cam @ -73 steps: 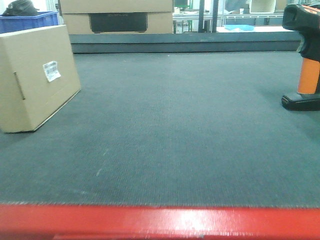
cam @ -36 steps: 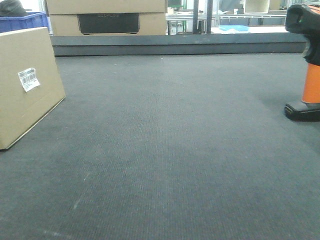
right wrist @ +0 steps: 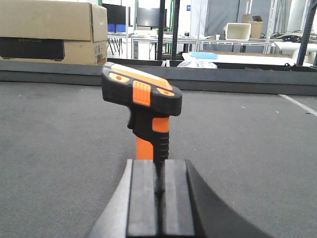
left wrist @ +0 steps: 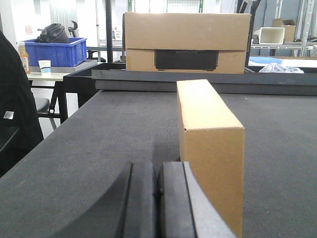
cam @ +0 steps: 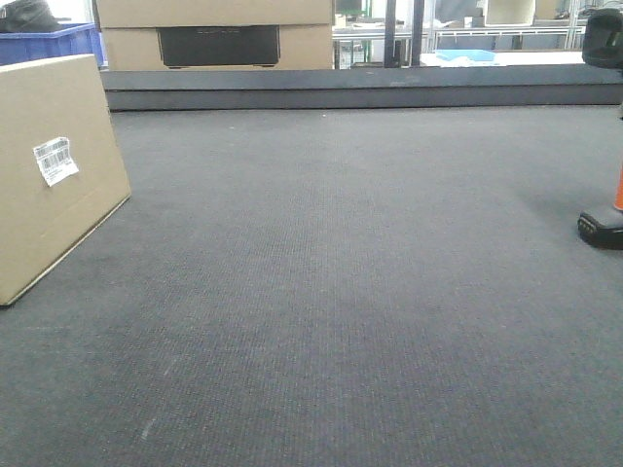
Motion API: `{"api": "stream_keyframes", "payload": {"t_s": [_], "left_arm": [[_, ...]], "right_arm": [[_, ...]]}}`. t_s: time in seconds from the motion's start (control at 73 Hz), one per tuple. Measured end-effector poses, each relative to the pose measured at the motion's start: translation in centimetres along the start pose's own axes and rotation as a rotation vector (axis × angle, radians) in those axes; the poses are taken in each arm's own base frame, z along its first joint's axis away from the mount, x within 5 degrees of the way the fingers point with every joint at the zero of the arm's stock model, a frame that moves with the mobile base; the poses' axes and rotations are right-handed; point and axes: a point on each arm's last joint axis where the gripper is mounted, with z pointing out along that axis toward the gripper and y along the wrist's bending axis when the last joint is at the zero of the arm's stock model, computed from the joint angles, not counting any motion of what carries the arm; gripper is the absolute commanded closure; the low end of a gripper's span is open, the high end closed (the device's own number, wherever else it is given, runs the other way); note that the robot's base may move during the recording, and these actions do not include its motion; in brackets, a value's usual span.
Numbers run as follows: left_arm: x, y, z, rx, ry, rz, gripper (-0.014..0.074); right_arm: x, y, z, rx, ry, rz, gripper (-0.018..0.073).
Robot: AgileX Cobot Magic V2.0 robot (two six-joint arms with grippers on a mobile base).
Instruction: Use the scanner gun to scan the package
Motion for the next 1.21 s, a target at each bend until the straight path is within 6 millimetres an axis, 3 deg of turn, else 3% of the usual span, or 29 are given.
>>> {"api": "stream_keyframes", "payload": {"t_s": [0.836, 0.946, 1.069, 1.206], "left_arm": [[-0.1, 0.0, 0.0, 0.000, 0.005, -0.005, 0.0708], [-2.7, -0.1, -0.5, 0.012, 0.074, -0.047, 0.0708], [-7.6, -0.1, -0.4, 0.022, 0.113, -0.053, 0.0708], [-11.9, -0.1, 2.3, 0.028, 0.227, -0.059, 0.0708]], "right_arm": [[-0.1, 0.0, 0.0, 0.001, -0.007, 0.000, 0.0713], [-0.1, 0.0, 0.0, 0.001, -0.007, 0.000, 0.0713], [-0.1, 0.0, 0.0, 0.001, -0.007, 0.000, 0.0713], [-0.1, 0.0, 0.0, 0.001, -0.007, 0.000, 0.0713]]}}
